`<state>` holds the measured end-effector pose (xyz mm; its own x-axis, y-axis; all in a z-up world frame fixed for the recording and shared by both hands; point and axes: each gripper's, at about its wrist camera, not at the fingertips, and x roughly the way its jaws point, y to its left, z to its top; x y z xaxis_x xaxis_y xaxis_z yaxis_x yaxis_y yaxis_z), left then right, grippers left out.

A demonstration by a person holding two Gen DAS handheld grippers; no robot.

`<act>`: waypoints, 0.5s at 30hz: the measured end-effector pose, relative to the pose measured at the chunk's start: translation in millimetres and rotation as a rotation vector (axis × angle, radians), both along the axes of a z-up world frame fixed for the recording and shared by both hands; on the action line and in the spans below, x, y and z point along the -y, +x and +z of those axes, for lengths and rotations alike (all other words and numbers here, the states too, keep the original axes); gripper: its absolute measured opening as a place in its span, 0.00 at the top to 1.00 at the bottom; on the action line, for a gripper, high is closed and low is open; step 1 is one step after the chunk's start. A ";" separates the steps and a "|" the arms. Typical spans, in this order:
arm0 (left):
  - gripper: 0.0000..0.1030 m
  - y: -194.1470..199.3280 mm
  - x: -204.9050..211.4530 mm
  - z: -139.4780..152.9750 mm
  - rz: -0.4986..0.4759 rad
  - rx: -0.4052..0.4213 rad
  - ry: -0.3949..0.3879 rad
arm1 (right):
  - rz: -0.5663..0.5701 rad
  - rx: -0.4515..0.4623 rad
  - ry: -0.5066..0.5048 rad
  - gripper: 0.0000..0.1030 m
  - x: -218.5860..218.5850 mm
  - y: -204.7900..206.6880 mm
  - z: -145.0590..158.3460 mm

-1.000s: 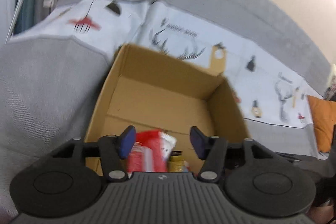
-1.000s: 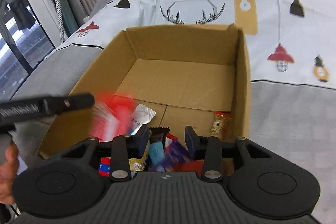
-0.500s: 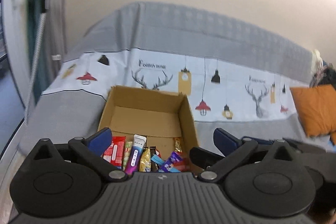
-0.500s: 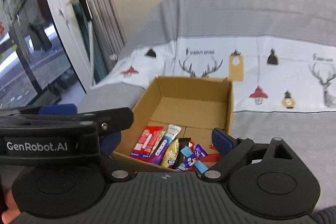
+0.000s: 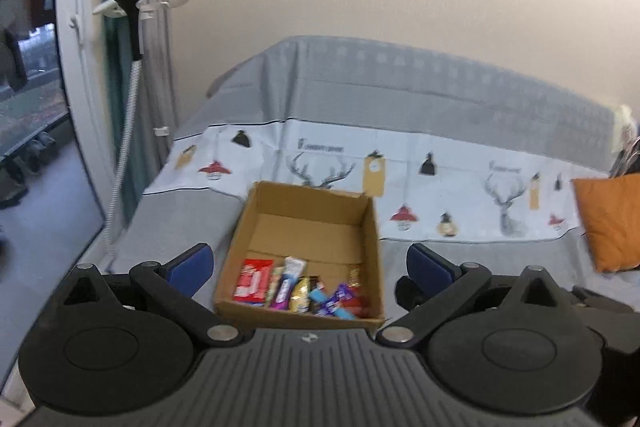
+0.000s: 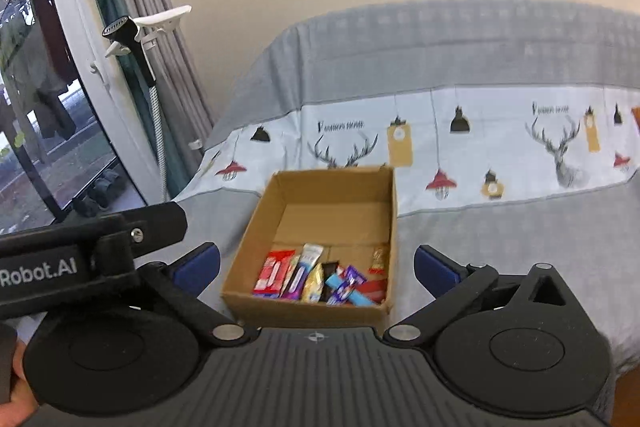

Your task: Organize snacks

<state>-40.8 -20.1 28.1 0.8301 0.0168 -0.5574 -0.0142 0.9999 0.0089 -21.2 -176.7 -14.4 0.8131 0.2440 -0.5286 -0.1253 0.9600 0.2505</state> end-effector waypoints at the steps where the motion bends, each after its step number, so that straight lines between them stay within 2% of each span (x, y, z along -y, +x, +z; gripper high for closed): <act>1: 0.00 -0.7 1.8 0.1 0.007 -0.004 0.021 | 0.003 -0.011 -0.007 0.01 -1.2 0.2 -0.6; 4: 0.00 0.0 6.2 -1.4 0.024 -0.019 0.081 | -0.003 -0.024 -0.046 0.01 -5.3 -2.0 -1.7; 15: 0.00 8.0 3.7 -8.7 0.015 -0.074 0.097 | -0.024 -0.071 -0.051 0.01 -5.6 -3.7 -9.2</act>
<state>-32.8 -23.8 19.4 0.7857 0.0856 -0.6126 -0.0247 0.9939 0.1073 -24.8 -171.2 -23.6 0.7784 0.1963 -0.5963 -0.0861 0.9743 0.2083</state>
